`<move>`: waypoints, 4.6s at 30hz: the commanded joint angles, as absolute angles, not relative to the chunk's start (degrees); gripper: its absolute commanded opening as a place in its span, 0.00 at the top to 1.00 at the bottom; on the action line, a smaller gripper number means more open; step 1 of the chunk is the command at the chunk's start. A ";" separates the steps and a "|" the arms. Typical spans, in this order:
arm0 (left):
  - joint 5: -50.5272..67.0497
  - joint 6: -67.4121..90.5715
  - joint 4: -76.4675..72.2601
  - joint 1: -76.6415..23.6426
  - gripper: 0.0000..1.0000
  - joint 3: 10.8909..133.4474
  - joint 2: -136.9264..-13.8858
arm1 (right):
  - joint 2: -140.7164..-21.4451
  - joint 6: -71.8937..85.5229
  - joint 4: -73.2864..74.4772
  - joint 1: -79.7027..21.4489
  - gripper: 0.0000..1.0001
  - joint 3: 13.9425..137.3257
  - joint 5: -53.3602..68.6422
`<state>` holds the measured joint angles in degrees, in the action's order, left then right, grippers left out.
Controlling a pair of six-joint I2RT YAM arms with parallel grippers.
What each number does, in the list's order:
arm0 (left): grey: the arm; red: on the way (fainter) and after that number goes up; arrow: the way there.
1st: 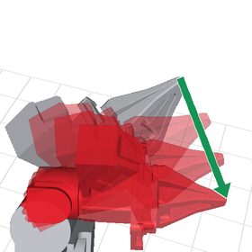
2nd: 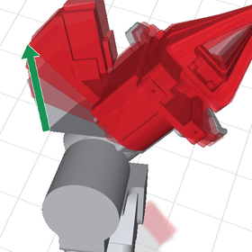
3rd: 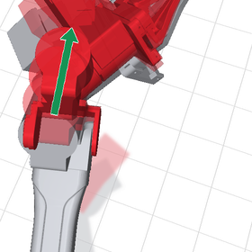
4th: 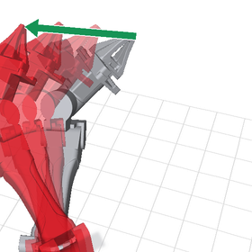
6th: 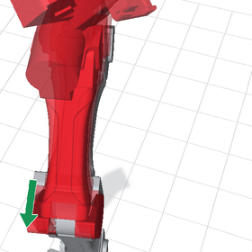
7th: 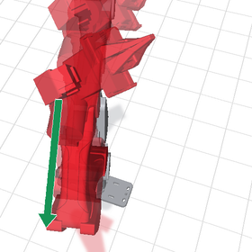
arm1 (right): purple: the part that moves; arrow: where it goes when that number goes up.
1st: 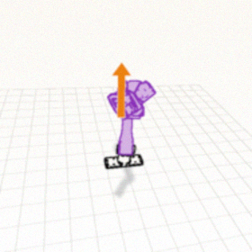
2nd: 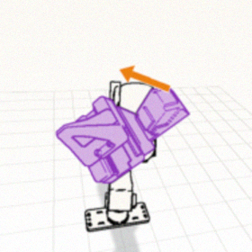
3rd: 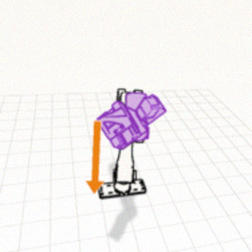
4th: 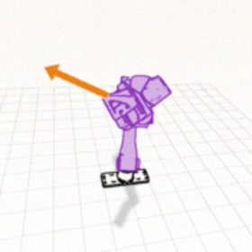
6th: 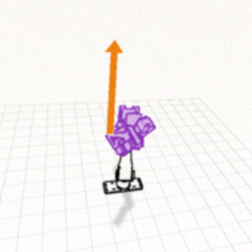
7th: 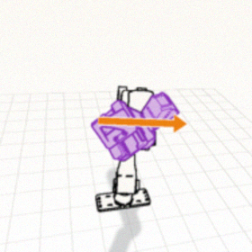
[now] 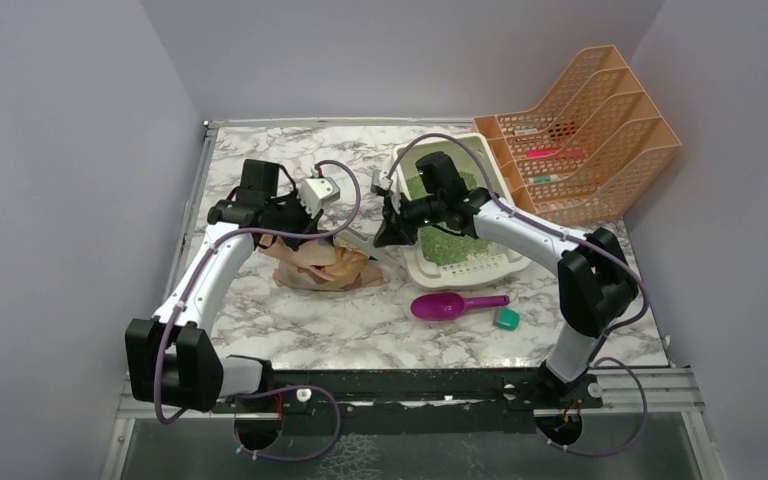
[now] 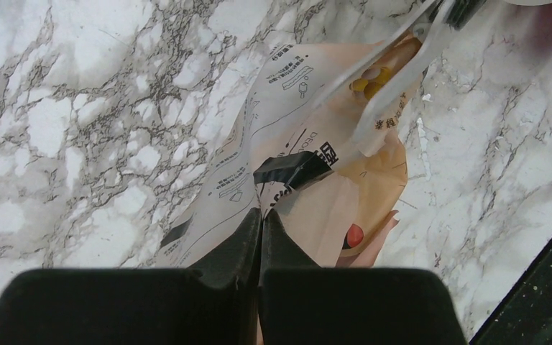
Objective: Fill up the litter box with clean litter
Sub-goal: Clamp the cat litter bag at the center of the board.
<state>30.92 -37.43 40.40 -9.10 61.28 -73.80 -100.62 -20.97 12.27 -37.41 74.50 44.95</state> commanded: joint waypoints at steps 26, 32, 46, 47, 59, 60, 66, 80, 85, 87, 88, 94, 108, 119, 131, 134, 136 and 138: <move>34.09 -39.47 42.89 -7.89 0.50 65.03 -75.42 | -108.45 -27.84 26.33 -44.83 0.99 85.29 26.43; 36.61 -42.56 42.99 -7.91 0.28 65.84 -80.67 | -108.78 -26.96 24.11 -44.83 0.99 85.09 25.97; 34.44 -51.32 48.50 -7.85 0.57 67.88 -88.72 | -109.97 -25.84 21.61 -43.92 0.99 84.91 25.71; 34.45 -51.45 48.49 -7.86 0.69 67.32 -88.23 | -110.15 -25.96 21.73 -43.74 0.99 84.93 25.83; 30.22 -49.92 43.82 -7.84 1.00 62.35 -77.55 | -112.85 -33.77 34.22 -43.51 0.99 89.42 28.37; 30.61 -49.66 43.44 -7.82 1.00 62.05 -76.58 | -112.60 -34.10 34.67 -43.53 0.99 89.38 28.34; 33.68 -48.69 41.98 -7.84 1.00 60.38 -74.74 | -113.31 -35.17 35.25 -43.67 0.99 90.51 29.26; 32.56 -47.11 40.38 -7.93 1.00 60.78 -72.94 | -116.57 -43.14 45.56 -47.07 0.99 95.96 29.81; 32.53 -47.28 40.27 -7.96 1.00 61.47 -72.33 | -114.26 -44.71 44.88 -45.85 0.99 91.58 26.46; 32.90 -47.28 40.40 -7.93 1.00 61.60 -72.48 | -114.01 -45.12 44.83 -45.50 0.99 90.88 25.41; 33.02 -47.28 40.37 -7.96 1.00 61.69 -72.53 | -113.97 -45.01 44.93 -45.22 0.99 90.86 24.76; 33.40 -47.20 40.34 -7.94 1.00 61.87 -71.97 | -114.09 -45.89 46.09 -44.71 0.99 90.55 23.15; 36.31 -45.90 38.14 -7.93 1.00 63.21 -72.58 | -121.93 -48.08 48.32 -50.36 0.99 100.31 31.52; 37.50 -41.26 29.74 -7.92 1.00 58.14 -68.52 | -115.56 -38.54 29.52 -48.98 0.98 88.67 36.27; 39.27 -39.48 27.42 -7.83 1.00 56.34 -67.26 | -112.14 -33.86 17.75 -44.64 0.99 80.86 41.70; 39.46 -38.99 26.57 -7.86 1.00 55.28 -66.80 | -110.99 -31.77 13.57 -43.53 0.99 78.34 45.62; 39.70 -38.93 26.54 -7.88 1.00 54.96 -66.81 | -110.73 -32.01 12.02 -43.46 0.99 77.21 45.54; 40.17 -38.85 26.48 -7.85 1.00 54.85 -66.90 | -111.57 -33.73 13.87 -43.42 0.99 78.22 44.46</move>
